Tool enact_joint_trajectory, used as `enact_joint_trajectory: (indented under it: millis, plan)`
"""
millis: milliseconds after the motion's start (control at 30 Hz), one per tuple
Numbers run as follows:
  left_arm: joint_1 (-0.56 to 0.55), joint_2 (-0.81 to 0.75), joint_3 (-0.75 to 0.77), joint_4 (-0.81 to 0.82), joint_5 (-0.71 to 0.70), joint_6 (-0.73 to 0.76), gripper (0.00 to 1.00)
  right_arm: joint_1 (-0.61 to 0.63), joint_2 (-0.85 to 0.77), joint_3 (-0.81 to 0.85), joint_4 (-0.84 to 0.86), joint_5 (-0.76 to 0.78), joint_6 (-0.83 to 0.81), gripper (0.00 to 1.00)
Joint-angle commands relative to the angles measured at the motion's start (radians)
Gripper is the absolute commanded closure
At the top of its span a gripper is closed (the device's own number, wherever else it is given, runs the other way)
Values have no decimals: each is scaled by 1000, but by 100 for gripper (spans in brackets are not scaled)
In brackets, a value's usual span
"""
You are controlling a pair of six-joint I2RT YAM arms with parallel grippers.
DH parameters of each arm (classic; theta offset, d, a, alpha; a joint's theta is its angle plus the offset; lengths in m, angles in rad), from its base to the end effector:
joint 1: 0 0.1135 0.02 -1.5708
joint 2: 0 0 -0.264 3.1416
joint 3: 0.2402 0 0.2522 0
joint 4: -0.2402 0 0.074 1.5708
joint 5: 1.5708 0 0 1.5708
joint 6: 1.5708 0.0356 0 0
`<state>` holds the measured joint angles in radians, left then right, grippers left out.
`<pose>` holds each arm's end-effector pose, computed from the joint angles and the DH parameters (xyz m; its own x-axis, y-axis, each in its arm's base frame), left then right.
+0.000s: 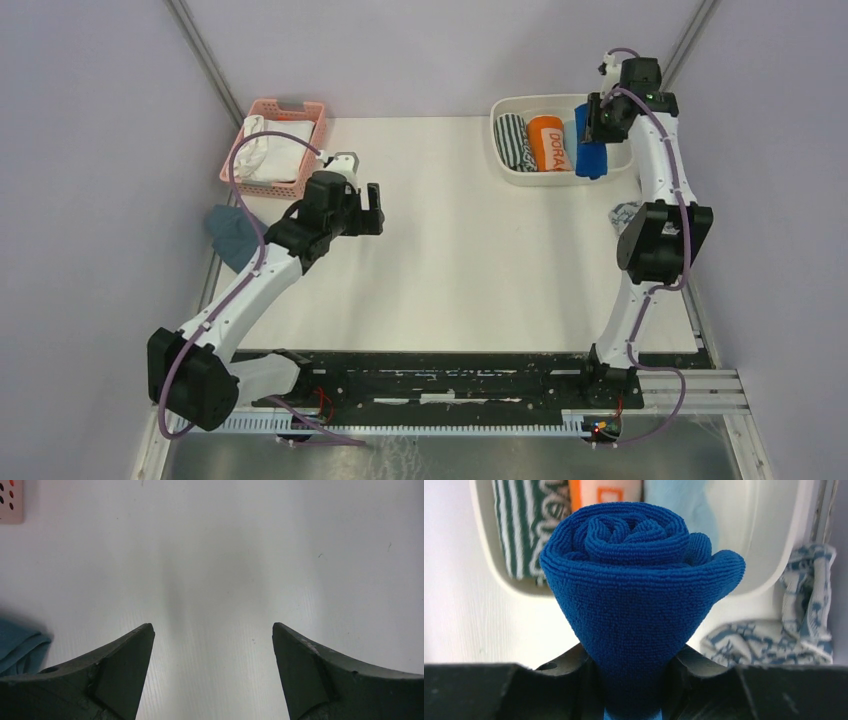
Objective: Roll the towels
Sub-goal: Pick up the towel at the center of the board, then place the towel in the bin.
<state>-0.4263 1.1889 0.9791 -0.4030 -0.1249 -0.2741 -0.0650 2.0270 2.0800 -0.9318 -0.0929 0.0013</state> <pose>0.2414 -0.1048 0.3033 -0.5901 -0.0270 -0.8069 0.1639 0.9746 -0.1524 0.4468 -0.0258 0.3391 -0.7683 0.0513 -0.6380 0.0066 0.9974 0.0723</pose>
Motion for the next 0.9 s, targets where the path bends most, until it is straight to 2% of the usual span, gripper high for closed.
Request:
enact_joint_trajectory:
  millis: [0, 167, 400, 633, 867]
  plan:
    - [10, 15, -16, 29, 3, 56, 6, -76, 88, 94, 193, -187, 4, 90]
    - [17, 17, -53, 69, -20, 59, 6, -128, 225, 223, 283, -223, -1, 93]
    - [24, 25, -87, 106, -61, 68, 6, -153, 341, 253, 477, -183, -5, 96]
    - [31, 73, -79, 98, -72, 77, 6, -158, 449, 291, 433, -59, -66, 99]
    - [33, 86, -82, 92, -80, 78, 6, -171, 438, 245, 407, 64, -103, 99]
